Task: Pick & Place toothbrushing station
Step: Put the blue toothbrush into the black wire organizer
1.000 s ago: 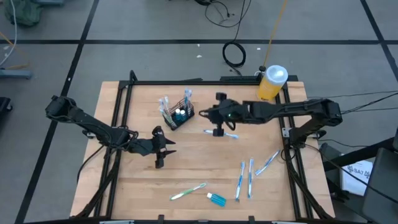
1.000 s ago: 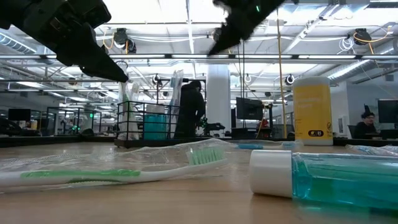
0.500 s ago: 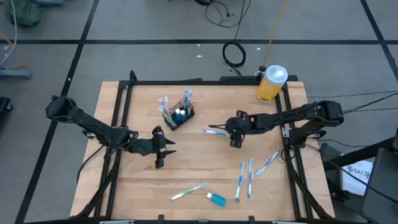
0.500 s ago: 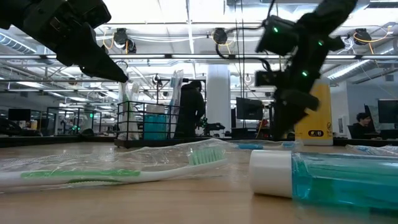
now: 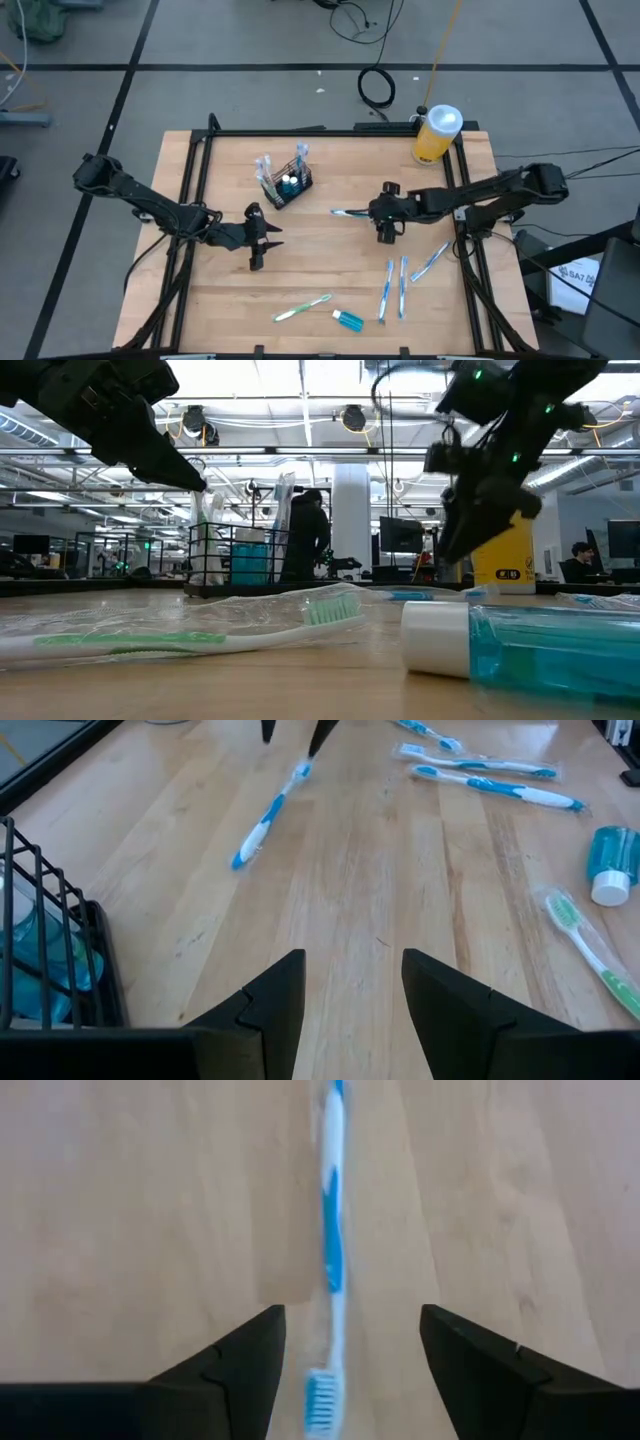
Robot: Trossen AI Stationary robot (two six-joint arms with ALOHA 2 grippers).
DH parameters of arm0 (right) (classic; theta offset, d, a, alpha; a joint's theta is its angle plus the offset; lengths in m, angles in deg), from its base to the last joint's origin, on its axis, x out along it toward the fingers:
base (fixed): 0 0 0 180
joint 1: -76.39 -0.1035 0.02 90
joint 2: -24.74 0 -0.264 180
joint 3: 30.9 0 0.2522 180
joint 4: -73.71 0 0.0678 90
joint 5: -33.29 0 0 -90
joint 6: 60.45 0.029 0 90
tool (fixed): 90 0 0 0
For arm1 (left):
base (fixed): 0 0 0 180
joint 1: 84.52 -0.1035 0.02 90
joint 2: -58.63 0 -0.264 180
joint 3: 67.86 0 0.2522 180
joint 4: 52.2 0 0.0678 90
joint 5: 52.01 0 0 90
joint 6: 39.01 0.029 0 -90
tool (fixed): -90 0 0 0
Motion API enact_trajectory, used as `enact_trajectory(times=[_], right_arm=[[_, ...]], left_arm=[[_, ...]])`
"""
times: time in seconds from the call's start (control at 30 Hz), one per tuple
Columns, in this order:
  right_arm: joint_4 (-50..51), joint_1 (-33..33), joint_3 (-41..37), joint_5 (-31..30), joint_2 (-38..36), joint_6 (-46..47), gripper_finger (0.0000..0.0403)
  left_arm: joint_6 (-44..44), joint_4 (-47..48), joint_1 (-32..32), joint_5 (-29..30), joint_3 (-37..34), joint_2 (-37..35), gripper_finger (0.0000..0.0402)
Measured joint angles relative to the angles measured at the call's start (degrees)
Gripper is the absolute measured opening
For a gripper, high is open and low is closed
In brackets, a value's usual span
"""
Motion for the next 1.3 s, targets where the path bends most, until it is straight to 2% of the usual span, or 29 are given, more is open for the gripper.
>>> enact_trajectory(times=[0.13,0.3,0.47,0.77,0.97,1.3], right_arm=[[0.6,-1.2,-1.2,-0.1,-4.6,2.5,0.0225],[-5.8,-1.8,-8.9,0.0,-5.9,5.1,0.0227],[-13.2,-2.1,-16.4,0.0,-5.8,0.1,0.0227],[-16.2,-0.5,-19.2,1.7,-5.9,2.4,0.0219],[-22.5,-0.1,-21.9,4.3,-5.9,3.9,0.0181],[-24.6,-0.2,-22.8,5.0,-5.8,3.8,0.0072]], left_arm=[[-0.2,0.1,-0.1,0.0,0.0,0.0,0.0175],[-1.2,0.1,-0.1,0.0,0.0,0.0,0.0175],[-1.4,0.1,-0.1,0.0,0.0,0.0,0.0175],[-1.5,-0.1,-0.1,0.0,0.0,0.0,0.0175],[-1.7,-0.2,-0.1,0.0,0.0,0.0,0.0175],[-1.7,-0.2,-0.1,0.0,0.0,0.0,0.0175]])
